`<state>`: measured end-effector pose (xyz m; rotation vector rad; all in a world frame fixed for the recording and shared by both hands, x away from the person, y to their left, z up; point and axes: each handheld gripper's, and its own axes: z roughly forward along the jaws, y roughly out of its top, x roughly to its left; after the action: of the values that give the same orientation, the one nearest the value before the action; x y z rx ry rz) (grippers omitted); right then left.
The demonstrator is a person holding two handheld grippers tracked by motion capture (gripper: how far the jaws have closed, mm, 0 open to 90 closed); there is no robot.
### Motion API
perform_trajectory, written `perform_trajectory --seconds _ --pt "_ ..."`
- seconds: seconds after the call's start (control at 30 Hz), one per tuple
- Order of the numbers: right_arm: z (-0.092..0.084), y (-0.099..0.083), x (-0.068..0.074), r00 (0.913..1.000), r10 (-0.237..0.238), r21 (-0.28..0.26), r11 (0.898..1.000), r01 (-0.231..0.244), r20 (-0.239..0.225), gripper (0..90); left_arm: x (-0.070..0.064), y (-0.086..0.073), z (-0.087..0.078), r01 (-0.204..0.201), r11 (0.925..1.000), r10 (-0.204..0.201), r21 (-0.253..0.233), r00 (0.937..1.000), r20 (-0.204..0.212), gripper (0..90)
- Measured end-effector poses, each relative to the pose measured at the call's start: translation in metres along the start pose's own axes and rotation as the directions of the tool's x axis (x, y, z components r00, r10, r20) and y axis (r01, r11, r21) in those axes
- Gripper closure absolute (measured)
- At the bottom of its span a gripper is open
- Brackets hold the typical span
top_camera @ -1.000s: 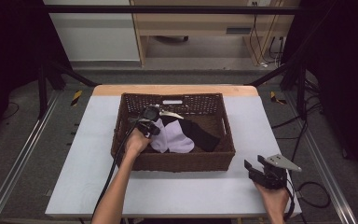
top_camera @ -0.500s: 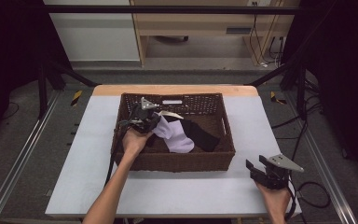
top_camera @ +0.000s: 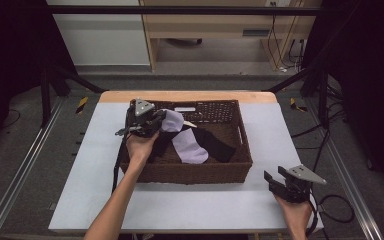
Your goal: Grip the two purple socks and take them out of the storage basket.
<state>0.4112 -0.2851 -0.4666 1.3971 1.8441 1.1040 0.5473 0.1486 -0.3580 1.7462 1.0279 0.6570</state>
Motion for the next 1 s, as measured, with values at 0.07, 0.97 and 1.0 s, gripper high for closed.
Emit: perform_trajectory --seconds 0.07,0.97,1.0 --pt "0.000 0.000 0.000 1.0000 0.005 0.000 1.000 -0.005 -0.001 42.6 -0.002 0.005 -0.013 0.000 0.9988 0.000 -0.048 0.9999 0.014 87.9" --pt "-0.001 0.000 0.000 1.0000 -0.002 -0.004 1.000 0.002 0.008 43.2 -0.036 0.017 -0.124 -0.076 0.9773 0.100 -0.198 0.9881 0.117 87.6" --pt "-0.001 0.000 0.000 1.0000 -0.002 -0.004 1.000 0.002 0.010 43.2 -0.038 0.016 -0.127 -0.077 0.9770 0.102 -0.199 0.9877 0.119 87.6"
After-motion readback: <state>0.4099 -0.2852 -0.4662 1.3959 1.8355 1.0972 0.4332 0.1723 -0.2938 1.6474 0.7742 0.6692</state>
